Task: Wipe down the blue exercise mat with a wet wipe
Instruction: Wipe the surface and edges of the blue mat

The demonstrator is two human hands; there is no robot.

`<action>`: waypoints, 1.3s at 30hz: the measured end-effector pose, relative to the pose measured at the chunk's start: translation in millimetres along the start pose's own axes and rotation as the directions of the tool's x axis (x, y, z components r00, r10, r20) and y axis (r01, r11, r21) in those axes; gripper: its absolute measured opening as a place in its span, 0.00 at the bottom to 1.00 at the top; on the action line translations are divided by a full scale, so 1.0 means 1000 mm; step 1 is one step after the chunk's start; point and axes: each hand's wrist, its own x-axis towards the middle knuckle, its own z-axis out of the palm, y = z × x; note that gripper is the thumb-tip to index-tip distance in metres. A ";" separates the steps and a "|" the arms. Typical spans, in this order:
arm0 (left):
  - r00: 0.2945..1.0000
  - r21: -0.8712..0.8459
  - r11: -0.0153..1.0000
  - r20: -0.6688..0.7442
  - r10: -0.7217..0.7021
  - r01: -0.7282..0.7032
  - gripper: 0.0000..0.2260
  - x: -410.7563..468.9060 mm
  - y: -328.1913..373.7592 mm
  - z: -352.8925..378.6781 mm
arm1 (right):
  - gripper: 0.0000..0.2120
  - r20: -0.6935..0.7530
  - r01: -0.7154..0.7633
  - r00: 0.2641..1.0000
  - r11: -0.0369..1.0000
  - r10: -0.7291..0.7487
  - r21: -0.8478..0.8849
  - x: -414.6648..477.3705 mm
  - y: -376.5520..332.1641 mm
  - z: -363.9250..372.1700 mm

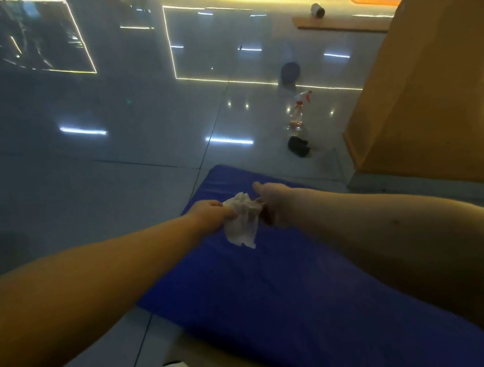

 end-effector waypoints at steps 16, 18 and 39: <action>0.964 0.192 0.971 0.251 0.092 -0.142 0.37 -0.042 -0.012 0.031 | 0.14 -0.199 0.008 0.980 1.000 -0.008 0.001 -0.063 0.071 -0.033; 0.937 0.236 0.943 0.314 0.156 -0.236 0.38 -0.051 -0.007 0.031 | 0.18 -0.210 0.060 0.976 0.998 -0.064 -0.026 -0.077 0.063 -0.039; 0.930 0.360 0.863 0.230 0.287 -0.356 0.09 -0.057 -0.019 0.030 | 0.16 0.103 0.259 0.966 0.860 -0.239 -0.439 -0.067 0.103 -0.048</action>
